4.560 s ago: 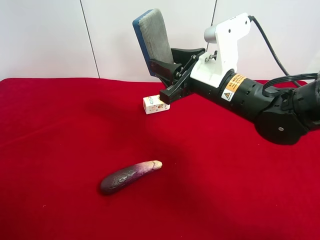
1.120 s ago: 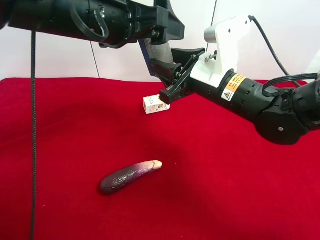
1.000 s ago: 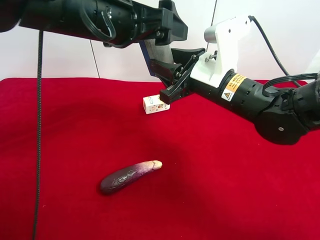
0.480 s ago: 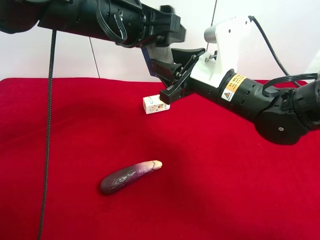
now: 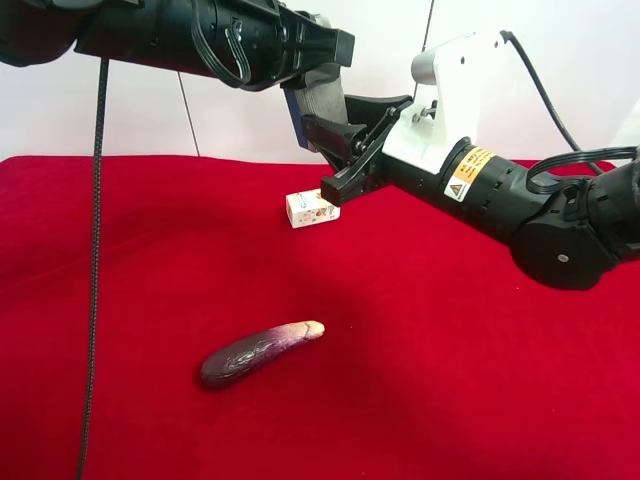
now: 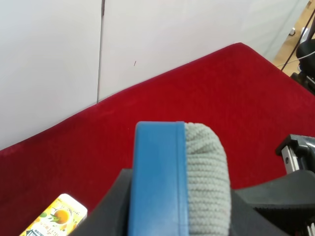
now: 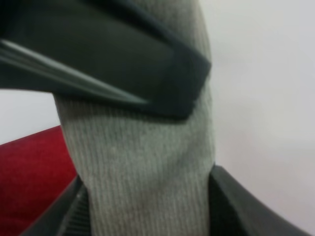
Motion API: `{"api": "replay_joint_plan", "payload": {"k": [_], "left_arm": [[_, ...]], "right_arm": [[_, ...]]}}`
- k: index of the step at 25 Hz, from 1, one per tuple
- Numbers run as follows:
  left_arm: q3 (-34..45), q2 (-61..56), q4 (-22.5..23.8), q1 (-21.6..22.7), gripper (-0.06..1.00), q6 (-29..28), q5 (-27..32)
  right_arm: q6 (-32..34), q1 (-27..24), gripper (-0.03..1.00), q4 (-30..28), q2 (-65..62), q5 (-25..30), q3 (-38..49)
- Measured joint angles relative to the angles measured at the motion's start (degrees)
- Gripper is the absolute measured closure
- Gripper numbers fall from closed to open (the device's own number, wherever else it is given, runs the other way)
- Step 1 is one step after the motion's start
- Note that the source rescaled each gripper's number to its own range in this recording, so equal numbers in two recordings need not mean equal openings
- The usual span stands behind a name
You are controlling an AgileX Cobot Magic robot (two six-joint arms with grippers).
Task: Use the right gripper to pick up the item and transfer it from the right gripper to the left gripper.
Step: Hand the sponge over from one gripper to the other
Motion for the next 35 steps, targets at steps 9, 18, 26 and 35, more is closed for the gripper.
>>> {"api": "replay_joint_plan", "payload": {"k": [9,18,26,35], "left_arm": [[0.0,0.0,0.0,0.0,0.92,0.0,-0.1],[0.1,0.0,0.0,0.0,0.92,0.0,-0.2],[0.1,0.0,0.0,0.0,0.92,0.0,-0.2],[0.1,0.0,0.0,0.0,0.92,0.0,-0.2]], "right_arm": [[0.0,0.0,0.97,0.0,0.0,0.0,0.0],[0.0,0.0,0.97,0.0,0.0,-0.1,0.0],[0.0,0.0,0.97,0.1,0.0,-0.1,0.0],[0.0,0.0,0.97,0.3,0.0,0.3,0.0]]}}
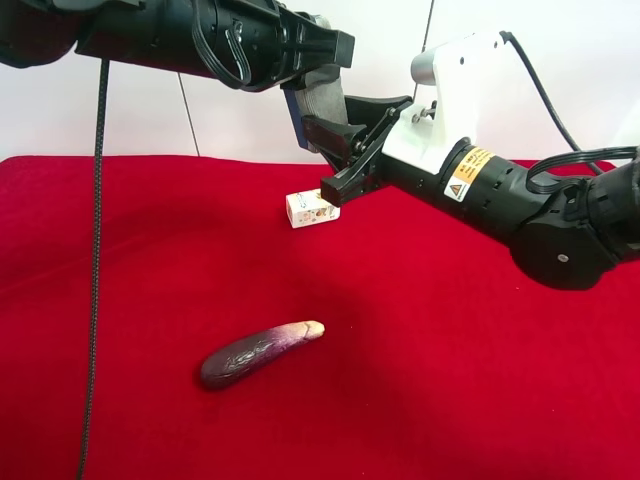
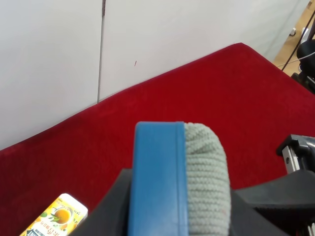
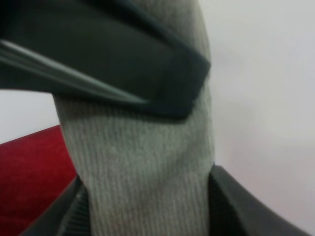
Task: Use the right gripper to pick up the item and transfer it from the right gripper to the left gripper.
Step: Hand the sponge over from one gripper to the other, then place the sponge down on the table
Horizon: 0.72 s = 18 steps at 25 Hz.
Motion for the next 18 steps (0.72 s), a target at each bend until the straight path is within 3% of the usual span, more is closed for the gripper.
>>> {"api": "replay_joint_plan", "payload": {"k": [1,2,4,5,7,10,18], "left_arm": [[0.0,0.0,0.0,0.0,0.92,0.0,0.0],[0.0,0.0,0.0,0.0,0.92,0.0,0.0],[0.0,0.0,-0.3,-0.1,0.92,-0.1,0.0],[0.0,0.0,-0.3,-0.1,0.92,-0.1,0.1],[0.0,0.0,-0.3,-0.3,0.92,-0.1,0.1],[0.0,0.0,-0.3,-0.3,0.92,-0.1,0.1],[0.0,0.0,-0.3,-0.3,0.92,-0.1,0.1]], "right_arm": [[0.0,0.0,0.95,0.1,0.0,0.0,0.0],[0.1,0.0,0.85,0.2,0.0,0.0,0.0],[0.7,0.0,0.39,0.4,0.0,0.2,0.0],[1.1,0.0,0.22,0.5,0.1,0.4,0.0],[1.5,0.0,0.06,0.7,0.1,0.4,0.0],[1.5,0.0,-0.01,0.7,0.1,0.4,0.0],[1.5,0.0,-0.02,0.7,0.1,0.4,0.0]]}}
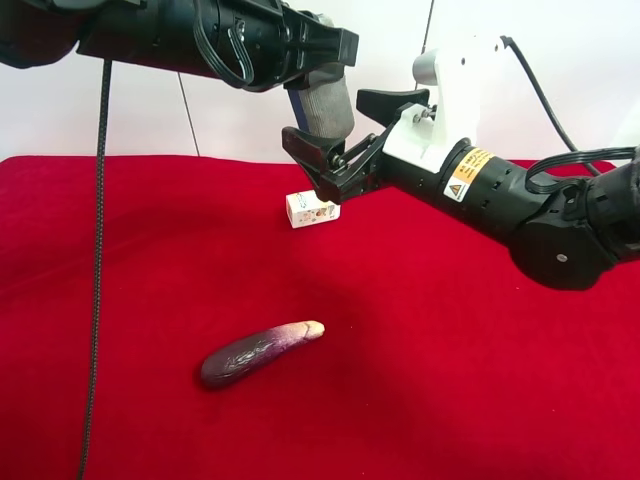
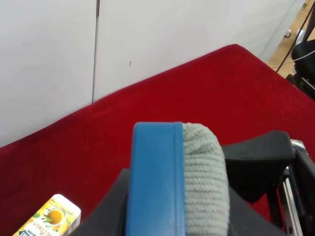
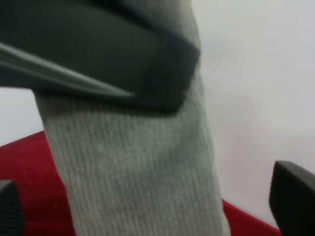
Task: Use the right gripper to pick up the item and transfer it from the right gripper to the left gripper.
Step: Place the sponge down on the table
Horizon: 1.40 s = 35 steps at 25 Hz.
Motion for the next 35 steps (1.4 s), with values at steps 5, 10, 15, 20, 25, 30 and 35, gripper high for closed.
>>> {"api": "replay_joint_plan", "payload": {"k": [5,10,15,20,25,30,35], "left_arm": [[0.0,0.0,0.0,-0.1,0.92,0.0,0.0],[0.0,0.0,0.0,-0.1,0.92,0.0,0.0],[0.0,0.0,0.0,-0.1,0.92,0.0,0.0],[0.0,0.0,0.0,-0.1,0.92,0.0,0.0],[0.0,0.0,0.0,-0.1,0.92,0.0,0.0],[0.0,0.0,0.0,-0.1,0.92,-0.1,0.0],[0.0,0.0,0.0,-0.1,0.92,-0.1,0.0]], "right_arm": [[0.0,0.0,-0.03,0.0,-1.3,4.1,0.0],[-1.1,0.0,-0.03,0.0,-9.5,20.7,0.1],[-0.7,0.0,-0.03,0.1,-23.7,43.9,0.1],[2.8,0.0,-0.03,3.0,-41.9,68.1,0.1],[4.3,0.1,-0.03,5.8,-60.7,85.4,0.1],[5.6,0.1,-0.03,6.4,-73.2,104.4,0.1],[6.0,0.1,-0.03,6.4,-78.5,119.0,0.1]]}}
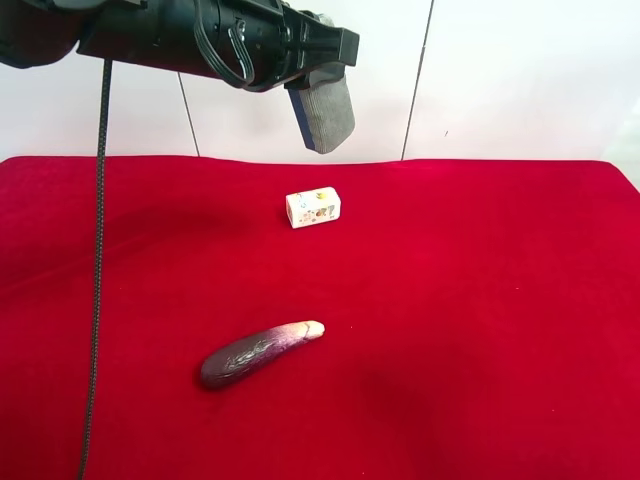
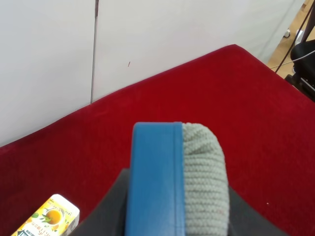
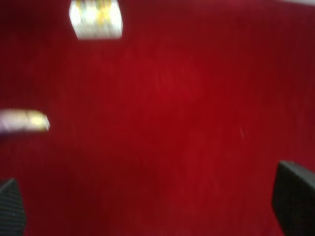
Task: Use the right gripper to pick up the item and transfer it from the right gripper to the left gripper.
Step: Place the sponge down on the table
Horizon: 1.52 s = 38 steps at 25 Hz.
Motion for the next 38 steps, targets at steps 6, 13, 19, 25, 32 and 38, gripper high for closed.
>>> {"api": "replay_joint_plan", "payload": {"k": [6,13,19,25,32,38], "left_arm": [[0.0,0.0,0.0,0.0,0.92,0.0,0.0],[0.0,0.0,0.0,0.0,0.92,0.0,0.0],[0.0,0.0,0.0,0.0,0.92,0.0,0.0],[0.0,0.0,0.0,0.0,0.92,0.0,0.0],[0.0,0.0,0.0,0.0,0.92,0.0,0.0],[0.0,0.0,0.0,0.0,0.92,0.0,0.0]], "right_arm": [[-1.5,0.0,-0.03,2.6,-7.4,5.1,0.1],[-2.1,0.1,-0.03,2.6,-16.9,3.3,6.6],[-2.1,-0.2,-0.03,2.4,-16.9,2.0,6.9],[-1.4,-9.9,-0.03,1.5,-16.9,2.0,6.9],[-1.9,-25.5,-0.03,1.9,-16.9,2.0,6.9],[-4.7,-29.0,-0.03,4.1,-16.9,2.0,6.9]]}}
